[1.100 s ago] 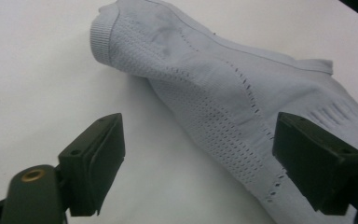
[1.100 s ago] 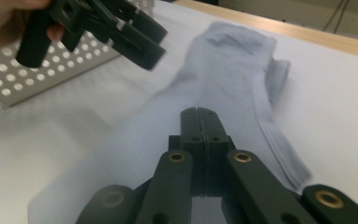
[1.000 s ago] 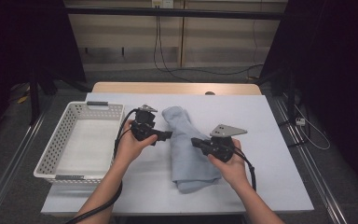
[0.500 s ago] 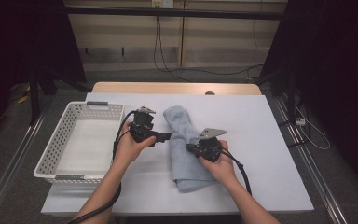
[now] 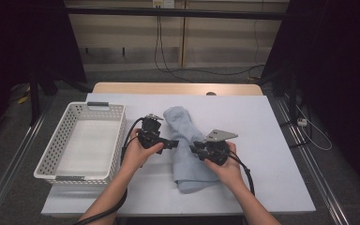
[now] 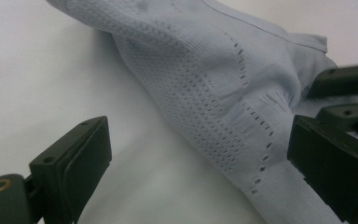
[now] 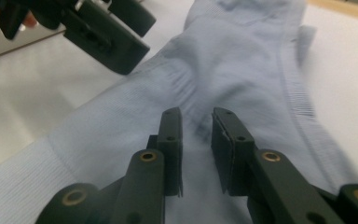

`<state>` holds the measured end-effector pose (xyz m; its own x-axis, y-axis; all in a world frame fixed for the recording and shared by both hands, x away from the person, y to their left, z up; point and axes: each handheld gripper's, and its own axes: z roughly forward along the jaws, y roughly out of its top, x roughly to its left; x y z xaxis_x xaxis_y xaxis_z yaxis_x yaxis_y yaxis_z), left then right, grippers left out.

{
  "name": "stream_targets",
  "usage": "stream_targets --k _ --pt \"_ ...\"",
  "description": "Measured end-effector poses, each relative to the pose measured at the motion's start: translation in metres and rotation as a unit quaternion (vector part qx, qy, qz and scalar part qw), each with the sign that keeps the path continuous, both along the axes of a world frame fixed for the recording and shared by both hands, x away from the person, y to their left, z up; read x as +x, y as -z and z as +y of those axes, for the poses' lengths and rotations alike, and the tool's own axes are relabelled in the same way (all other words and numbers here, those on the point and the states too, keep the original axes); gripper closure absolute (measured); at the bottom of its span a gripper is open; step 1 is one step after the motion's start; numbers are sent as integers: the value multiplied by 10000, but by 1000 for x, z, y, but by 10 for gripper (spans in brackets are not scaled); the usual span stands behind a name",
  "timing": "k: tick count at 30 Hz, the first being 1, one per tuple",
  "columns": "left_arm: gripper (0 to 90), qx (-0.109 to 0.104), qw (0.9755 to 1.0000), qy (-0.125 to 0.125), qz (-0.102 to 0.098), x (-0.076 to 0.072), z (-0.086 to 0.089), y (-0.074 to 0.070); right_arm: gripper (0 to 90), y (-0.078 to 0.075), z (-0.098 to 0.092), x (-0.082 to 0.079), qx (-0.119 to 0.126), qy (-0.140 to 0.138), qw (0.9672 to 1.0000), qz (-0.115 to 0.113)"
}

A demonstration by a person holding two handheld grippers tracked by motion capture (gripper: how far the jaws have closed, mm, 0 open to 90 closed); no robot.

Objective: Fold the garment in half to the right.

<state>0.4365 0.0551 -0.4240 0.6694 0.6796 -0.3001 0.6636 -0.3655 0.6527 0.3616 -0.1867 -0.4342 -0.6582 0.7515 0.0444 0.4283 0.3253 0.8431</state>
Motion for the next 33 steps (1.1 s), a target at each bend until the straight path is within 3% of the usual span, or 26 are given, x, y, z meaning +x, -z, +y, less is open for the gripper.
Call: stream_targets --k 5,12,20,27,33 --pt "49 -28 9999 -52 107 -1 -3 4 658 -7 -16 -7 95 208 9997 -119" --pt "52 -176 9997 -86 129 -4 -5 2 567 -6 -31 -13 143 416 9990 -107" --pt "57 -86 9993 -131 336 -7 -14 9 445 -4 -42 -15 191 597 9980 -108" --pt "134 -22 9993 -72 365 -11 -25 15 329 -3 -49 -15 135 716 9973 -123" --pt "238 -41 9984 -3 567 -12 -32 19 258 0 -51 -16 109 768 9969 -118"
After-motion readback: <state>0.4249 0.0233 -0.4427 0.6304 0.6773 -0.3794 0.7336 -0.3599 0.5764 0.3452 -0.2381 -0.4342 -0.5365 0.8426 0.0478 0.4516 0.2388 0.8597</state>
